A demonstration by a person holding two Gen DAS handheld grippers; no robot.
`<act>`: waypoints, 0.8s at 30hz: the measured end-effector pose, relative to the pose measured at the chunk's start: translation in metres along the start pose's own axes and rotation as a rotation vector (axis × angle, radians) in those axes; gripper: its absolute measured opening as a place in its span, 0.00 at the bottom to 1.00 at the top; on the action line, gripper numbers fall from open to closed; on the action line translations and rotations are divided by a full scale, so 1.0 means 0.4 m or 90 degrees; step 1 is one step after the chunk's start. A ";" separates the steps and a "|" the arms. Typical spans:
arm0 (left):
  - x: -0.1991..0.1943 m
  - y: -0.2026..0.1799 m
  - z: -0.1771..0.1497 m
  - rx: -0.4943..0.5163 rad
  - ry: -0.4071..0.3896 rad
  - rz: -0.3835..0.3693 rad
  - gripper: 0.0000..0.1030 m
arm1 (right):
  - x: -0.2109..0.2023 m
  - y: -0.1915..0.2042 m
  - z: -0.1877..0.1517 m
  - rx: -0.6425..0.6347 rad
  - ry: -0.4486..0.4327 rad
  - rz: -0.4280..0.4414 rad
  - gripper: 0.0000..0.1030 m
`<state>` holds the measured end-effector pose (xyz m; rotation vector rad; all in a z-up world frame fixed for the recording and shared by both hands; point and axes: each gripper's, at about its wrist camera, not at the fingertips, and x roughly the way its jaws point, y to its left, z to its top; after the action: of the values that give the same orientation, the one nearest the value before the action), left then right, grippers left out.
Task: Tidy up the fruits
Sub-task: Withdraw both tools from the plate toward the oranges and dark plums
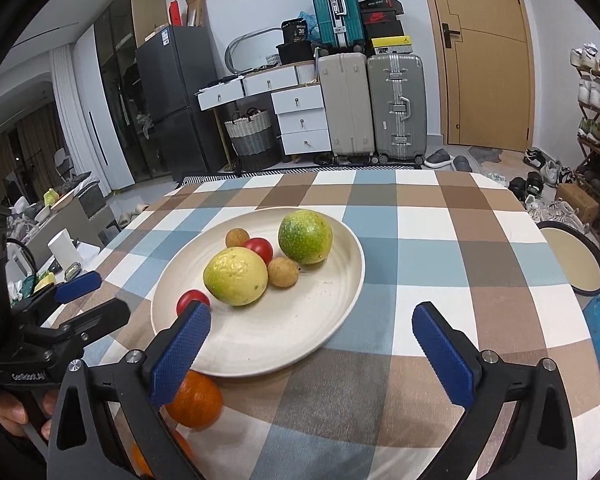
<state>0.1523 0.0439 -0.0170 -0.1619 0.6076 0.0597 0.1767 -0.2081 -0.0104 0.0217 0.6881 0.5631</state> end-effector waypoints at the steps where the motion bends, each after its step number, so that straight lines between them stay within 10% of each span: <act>1: -0.004 -0.001 -0.002 0.001 0.000 0.001 0.99 | -0.003 0.001 -0.003 0.000 0.002 0.000 1.00; 24: -0.024 -0.023 -0.055 0.058 0.087 -0.034 0.99 | 0.006 0.058 -0.055 -0.023 0.121 0.116 1.00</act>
<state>0.1330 0.0311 -0.0279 -0.0939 0.7399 -0.0316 0.1535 -0.1909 -0.0244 -0.0022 0.8659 0.7591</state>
